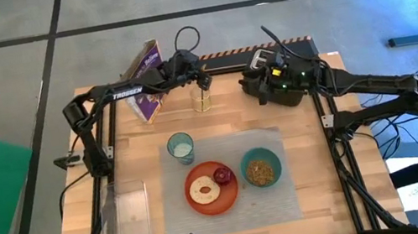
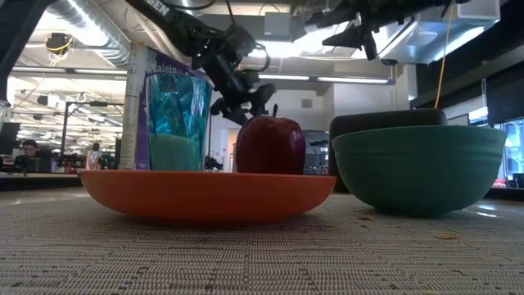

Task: Arrange a breakfast setting
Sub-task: Put the gold spoon on the left of the gray table mat

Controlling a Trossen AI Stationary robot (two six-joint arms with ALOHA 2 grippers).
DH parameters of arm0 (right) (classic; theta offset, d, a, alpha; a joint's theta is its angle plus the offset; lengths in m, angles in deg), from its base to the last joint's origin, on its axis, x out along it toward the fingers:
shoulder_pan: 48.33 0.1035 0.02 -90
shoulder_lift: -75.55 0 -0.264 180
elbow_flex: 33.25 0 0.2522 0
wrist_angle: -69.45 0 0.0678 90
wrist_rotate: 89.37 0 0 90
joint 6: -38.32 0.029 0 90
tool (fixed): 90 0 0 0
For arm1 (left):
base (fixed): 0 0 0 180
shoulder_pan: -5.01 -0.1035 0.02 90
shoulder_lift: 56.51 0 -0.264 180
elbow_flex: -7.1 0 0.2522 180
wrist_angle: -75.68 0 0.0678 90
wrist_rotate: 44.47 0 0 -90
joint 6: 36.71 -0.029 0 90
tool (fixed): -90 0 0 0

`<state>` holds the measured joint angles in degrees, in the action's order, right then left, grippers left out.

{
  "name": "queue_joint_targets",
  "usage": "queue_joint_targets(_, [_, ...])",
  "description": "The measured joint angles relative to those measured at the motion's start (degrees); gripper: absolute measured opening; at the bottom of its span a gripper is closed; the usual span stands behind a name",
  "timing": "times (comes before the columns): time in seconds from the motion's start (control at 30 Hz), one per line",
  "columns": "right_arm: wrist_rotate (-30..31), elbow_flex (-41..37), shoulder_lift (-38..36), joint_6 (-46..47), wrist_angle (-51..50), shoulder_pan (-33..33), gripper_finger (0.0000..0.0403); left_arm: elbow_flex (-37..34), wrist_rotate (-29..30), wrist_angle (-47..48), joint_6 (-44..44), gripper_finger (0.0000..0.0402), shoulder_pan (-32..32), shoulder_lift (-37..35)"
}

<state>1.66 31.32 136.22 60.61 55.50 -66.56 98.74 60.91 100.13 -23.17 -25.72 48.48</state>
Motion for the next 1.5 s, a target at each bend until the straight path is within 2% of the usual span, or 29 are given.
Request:
queue_joint_targets(0.13, [-0.6, 0.0, 0.0, -0.5, -0.1, -0.3, 0.0198, -0.1, -1.0, 0.0, 0.0, 0.0221, -0.3, 1.7])
queue_joint_targets(0.4, [-0.7, 0.0, 0.0, -3.2, -0.1, -0.3, 0.0198, -0.2, -1.6, 0.6, 1.1, 0.0207, -0.3, 3.6])
queue_joint_targets(0.53, [-0.6, 0.0, 0.0, -3.3, 0.0, -0.3, 0.0198, -0.2, -2.7, -0.2, 1.3, 0.0185, -0.2, 3.5])
queue_joint_targets(1.03, [-0.6, 0.0, 0.0, -4.4, 0.0, -0.2, 0.0198, -0.2, -4.1, -1.8, 2.8, 0.0012, 1.7, 3.5])
queue_joint_targets(1.37, [-0.5, 0.0, 0.0, -2.5, 0.1, -0.2, 0.0198, -0.2, -6.0, -6.1, 4.5, 0.0011, 1.7, 2.6])
queue_joint_targets(1.5, [2.4, 0.0, 0.0, -2.7, 0.3, -0.2, 0.0198, -0.2, -8.6, -6.7, 7.2, 0.0005, 1.9, -0.8])
